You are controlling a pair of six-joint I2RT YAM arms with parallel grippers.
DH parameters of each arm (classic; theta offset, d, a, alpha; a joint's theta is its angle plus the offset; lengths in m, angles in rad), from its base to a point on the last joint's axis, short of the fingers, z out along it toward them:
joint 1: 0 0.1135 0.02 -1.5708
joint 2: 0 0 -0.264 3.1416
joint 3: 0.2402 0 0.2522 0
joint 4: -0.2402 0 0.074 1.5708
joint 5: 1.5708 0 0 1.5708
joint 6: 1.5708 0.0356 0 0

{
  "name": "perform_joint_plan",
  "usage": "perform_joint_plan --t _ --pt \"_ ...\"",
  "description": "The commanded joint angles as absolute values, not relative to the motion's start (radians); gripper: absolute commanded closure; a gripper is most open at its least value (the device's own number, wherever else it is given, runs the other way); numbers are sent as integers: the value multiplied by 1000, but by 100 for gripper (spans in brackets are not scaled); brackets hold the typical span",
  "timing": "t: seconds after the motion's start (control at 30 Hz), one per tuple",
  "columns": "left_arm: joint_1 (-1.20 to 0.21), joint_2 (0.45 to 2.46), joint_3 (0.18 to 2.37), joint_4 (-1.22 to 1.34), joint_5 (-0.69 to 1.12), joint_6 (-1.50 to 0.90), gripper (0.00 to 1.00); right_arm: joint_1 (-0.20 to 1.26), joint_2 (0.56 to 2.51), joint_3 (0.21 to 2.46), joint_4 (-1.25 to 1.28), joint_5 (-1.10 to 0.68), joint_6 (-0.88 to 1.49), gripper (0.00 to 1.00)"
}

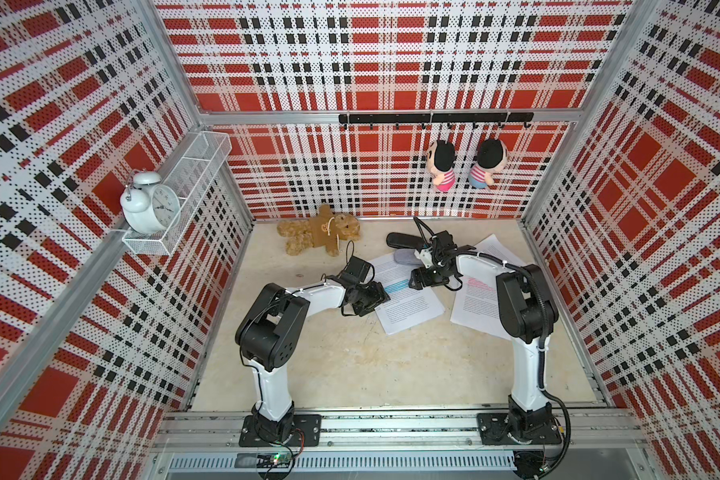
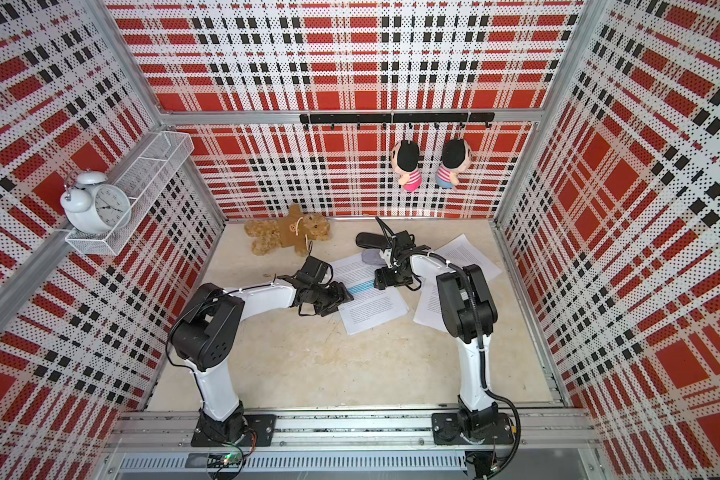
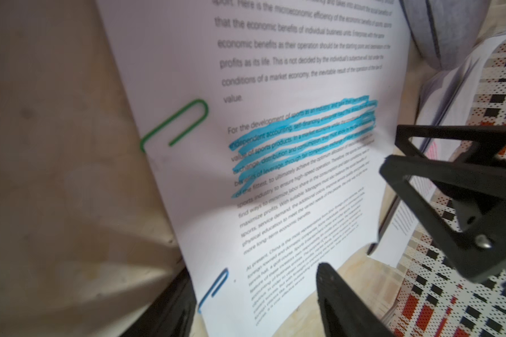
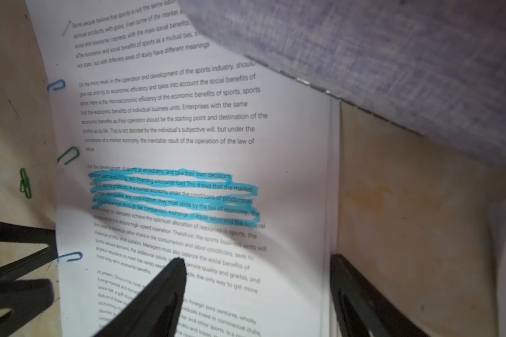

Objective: Unclip the paperclips from the documents
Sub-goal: Pick up the document from the center of the board.

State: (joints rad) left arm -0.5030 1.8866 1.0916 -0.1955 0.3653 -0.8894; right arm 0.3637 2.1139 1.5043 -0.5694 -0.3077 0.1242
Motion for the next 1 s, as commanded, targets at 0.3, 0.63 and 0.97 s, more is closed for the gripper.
perform_joint_plan --t 0.3,0.63,0.97 --pt "-493 1924 1013 16 421 -1019 43 408 2194 1353 -621 -310 146 21" --pt "-452 1909 1066 -148 371 -894 62 393 2184 1329 -613 -346 149 21" --pt "-455 1909 1088 -167 391 -862 100 375 2158 1314 -602 -408 154 20"
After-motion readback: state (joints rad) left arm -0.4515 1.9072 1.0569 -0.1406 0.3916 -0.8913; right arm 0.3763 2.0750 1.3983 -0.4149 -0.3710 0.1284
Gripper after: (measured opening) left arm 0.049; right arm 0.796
